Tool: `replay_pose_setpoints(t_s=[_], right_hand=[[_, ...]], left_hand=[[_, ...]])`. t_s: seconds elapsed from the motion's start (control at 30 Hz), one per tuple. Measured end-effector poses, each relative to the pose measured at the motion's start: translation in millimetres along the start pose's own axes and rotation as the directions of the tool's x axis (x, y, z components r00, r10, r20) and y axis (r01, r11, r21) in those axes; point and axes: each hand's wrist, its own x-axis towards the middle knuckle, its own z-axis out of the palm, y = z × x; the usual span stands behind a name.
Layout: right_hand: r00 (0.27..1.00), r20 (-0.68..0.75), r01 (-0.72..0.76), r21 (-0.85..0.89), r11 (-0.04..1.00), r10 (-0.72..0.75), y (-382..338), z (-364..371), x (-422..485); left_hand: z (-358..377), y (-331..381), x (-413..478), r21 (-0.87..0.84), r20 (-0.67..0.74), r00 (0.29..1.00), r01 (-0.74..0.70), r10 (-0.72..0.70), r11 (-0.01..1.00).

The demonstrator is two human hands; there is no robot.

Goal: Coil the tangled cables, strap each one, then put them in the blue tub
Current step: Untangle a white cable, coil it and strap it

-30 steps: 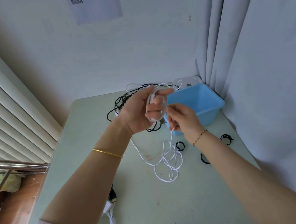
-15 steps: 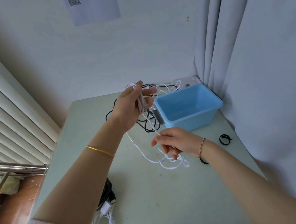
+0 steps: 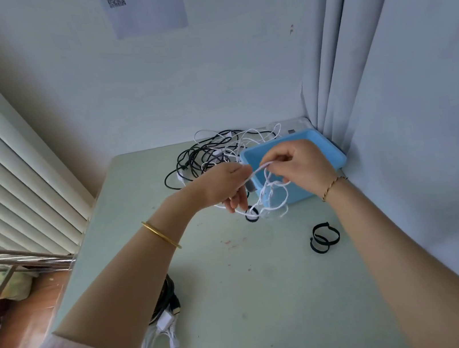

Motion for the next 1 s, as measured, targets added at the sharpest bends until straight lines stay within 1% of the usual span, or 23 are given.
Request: replay_pose_setpoints(t_s=[0.1, 0.17, 0.2, 0.27, 0.33, 0.37, 0.43, 0.5, 0.53, 0.57, 0.6, 0.7, 0.77, 0.8, 0.83, 0.9, 0.93, 0.97, 1.0], right_hand=[[0.994, -0.112, -0.002, 0.013, 1.000, 0.004, 10.9, 4.9, 8.1], [0.988, -0.151, -0.028, 0.009, 1.000, 0.029, 22.6, 7.0, 10.2], [0.990, -0.134, -0.053, -0.019, 0.998, 0.050, 30.5, 9.3, 10.2], [0.991, -0.016, -0.135, -0.134, 0.982, 0.134, 48.2, 18.1, 7.2], [0.954, 0.139, -0.231, -0.225, 0.946, 0.266, 62.8, 32.0, 0.0], [0.924, 0.189, -0.282, -0.245, 0.928, 0.331, 67.5, 39.1, -5.0], [0.853, 0.290, -0.389, -0.199, 0.899, 0.433, 73.1, 50.1, -17.1], [0.737, 0.438, -0.539, -0.079, 0.839, 0.515, 76.1, 57.4, -28.7], [0.693, 0.487, -0.593, -0.033, 0.805, 0.531, 78.7, 60.4, -32.3], [0.681, 0.500, -0.617, -0.002, 0.787, 0.535, 83.1, 63.0, -33.8], [0.694, 0.487, -0.613, 0.012, 0.790, 0.531, 87.2, 65.3, -34.7], [0.789, 0.387, -0.548, 0.090, 0.832, 0.478, 102.1, 73.1, -36.5], [0.822, 0.257, -0.562, 0.219, 0.798, 0.508, 112.5, 79.7, -39.9], [0.826, 0.192, -0.564, 0.277, 0.778, 0.530, 118.5, 82.6, -41.3], [0.812, 0.157, -0.579, 0.342, 0.740, 0.563, 123.2, 85.4, -41.9], [0.744, 0.156, -0.625, 0.505, 0.595, 0.650, 127.9, 92.9, -42.9], [0.708, 0.155, -0.648, 0.530, 0.547, 0.689, 130.5, 98.5, -44.9], [0.690, 0.138, -0.670, 0.493, 0.555, 0.711, 133.0, 103.9, -47.3], [0.688, 0.123, -0.693, 0.405, 0.597, 0.715, 137.6, 110.6, -50.1]], left_hand=[[-1.9, 3.2, -3.5, -0.117, 0.127, 0.991, -0.033, 0.048, 0.993], [-4.8, 2.7, -6.3, -0.186, 0.160, 0.984, -0.043, 0.073, 0.982], [-6.6, 1.5, -6.7, -0.233, 0.155, 0.985, -0.039, 0.076, 0.972], [-9.5, -2.6, -5.5, -0.333, 0.125, 0.989, -0.035, 0.080, 0.942], [-10.7, -7.8, -3.2, -0.388, 0.104, 0.993, -0.019, 0.064, 0.921], [-10.4, -10.5, -2.7, -0.394, 0.099, 0.994, -0.001, 0.043, 0.919], [-7.8, -14.7, -2.0, -0.381, 0.084, 0.996, 0.045, -0.014, 0.923], [-5.4, -19.6, -1.9, -0.360, 0.065, 0.995, 0.094, -0.076, 0.928], [-4.5, -22.3, -1.4, -0.353, 0.059, 0.993, 0.120, -0.105, 0.928], [-3.9, -25.5, -0.5, -0.351, 0.057, 0.989, 0.146, -0.134, 0.925], [-3.4, -28.5, 0.1, -0.353, 0.054, 0.985, 0.171, -0.162, 0.920], [-2.8, -36.8, 2.1, -0.374, 0.020, 0.975, 0.212, -0.221, 0.903], [-2.0, -41.3, 3.9, -0.406, -0.017, 0.968, 0.222, -0.250, 0.887], [-1.8, -43.3, 4.6, -0.426, -0.038, 0.964, 0.222, -0.262, 0.877], [-1.8, -45.6, 5.6, -0.449, -0.056, 0.960, 0.220, -0.273, 0.866], [-2.7, -51.0, 8.3, -0.486, -0.089, 0.953, 0.211, -0.288, 0.848], [-3.5, -54.0, 9.6, -0.500, -0.103, 0.950, 0.207, -0.295, 0.841], [-4.7, -56.1, 10.7, -0.512, -0.119, 0.947, 0.200, -0.300, 0.835], [-6.6, -58.5, 11.8, -0.524, -0.132, 0.943, 0.195, -0.306, 0.829]])
